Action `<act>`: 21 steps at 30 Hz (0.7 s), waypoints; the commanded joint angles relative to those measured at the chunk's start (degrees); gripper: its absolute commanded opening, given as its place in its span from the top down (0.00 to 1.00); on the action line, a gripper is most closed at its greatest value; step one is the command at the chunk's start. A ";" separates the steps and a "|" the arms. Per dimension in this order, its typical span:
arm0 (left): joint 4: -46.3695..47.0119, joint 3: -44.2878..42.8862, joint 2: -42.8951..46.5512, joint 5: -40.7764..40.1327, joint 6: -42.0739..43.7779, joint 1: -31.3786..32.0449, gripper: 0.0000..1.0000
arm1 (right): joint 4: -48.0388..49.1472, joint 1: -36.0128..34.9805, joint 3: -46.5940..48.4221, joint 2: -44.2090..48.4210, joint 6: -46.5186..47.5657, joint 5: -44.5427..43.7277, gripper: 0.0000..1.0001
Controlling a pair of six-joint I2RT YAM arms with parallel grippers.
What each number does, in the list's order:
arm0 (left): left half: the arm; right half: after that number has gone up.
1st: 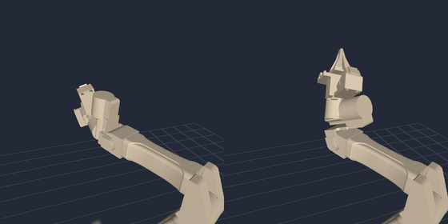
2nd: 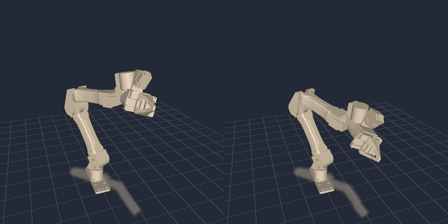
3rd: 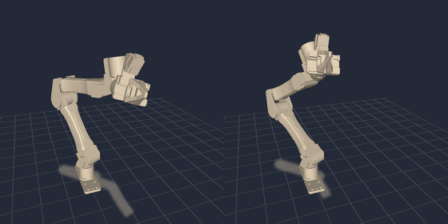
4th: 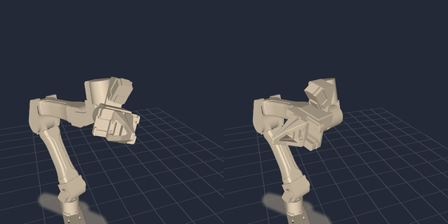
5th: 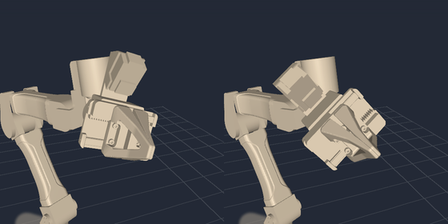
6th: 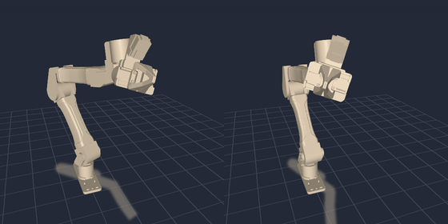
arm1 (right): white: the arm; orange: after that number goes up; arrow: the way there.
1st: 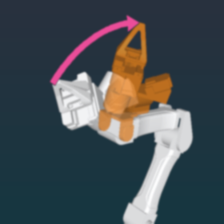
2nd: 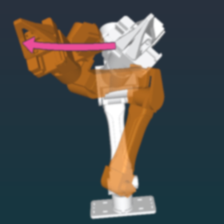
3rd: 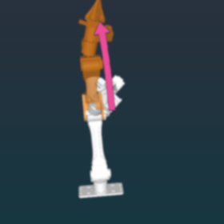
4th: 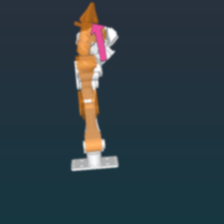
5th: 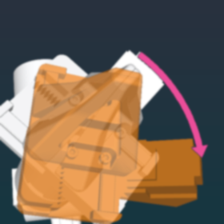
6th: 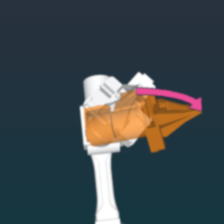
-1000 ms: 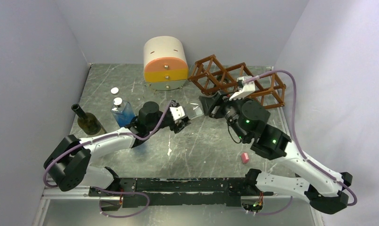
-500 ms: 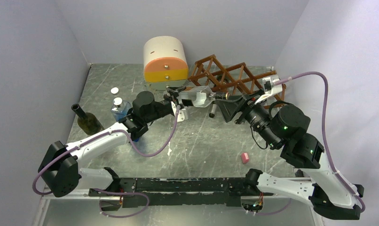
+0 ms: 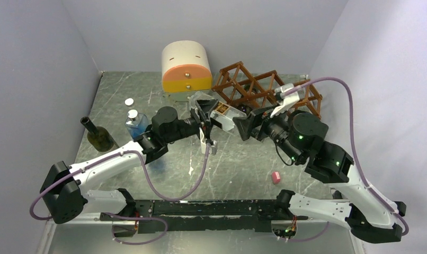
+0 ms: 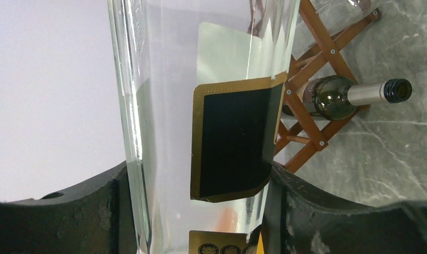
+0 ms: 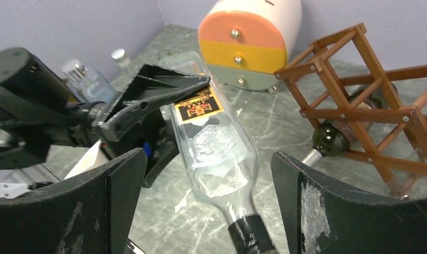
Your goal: Put the wine bottle on the wine rack
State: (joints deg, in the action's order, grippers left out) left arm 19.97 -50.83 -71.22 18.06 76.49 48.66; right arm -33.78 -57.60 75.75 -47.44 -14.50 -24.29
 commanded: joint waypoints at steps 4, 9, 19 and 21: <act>10.07 -0.21 3.76 1.65 12.80 2.26 0.93 | -5.46 -0.18 -2.93 -2.77 2.41 3.09 0.08; 12.24 0.75 3.43 0.12 16.04 2.49 0.93 | -7.09 -0.16 -4.28 -2.75 0.92 7.23 0.08; 16.02 2.49 3.04 -0.10 18.24 3.20 0.93 | -8.63 -0.14 -5.47 -4.53 -1.58 6.89 0.09; 17.39 2.96 3.02 -0.11 18.70 3.51 0.93 | -8.15 -0.19 -5.91 -4.89 -1.66 6.35 0.08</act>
State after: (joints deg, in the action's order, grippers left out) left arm 22.52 -47.09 -70.32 18.13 92.23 51.31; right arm -41.21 -57.60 71.46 -51.53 -14.63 -19.00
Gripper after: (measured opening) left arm 0.688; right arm 0.918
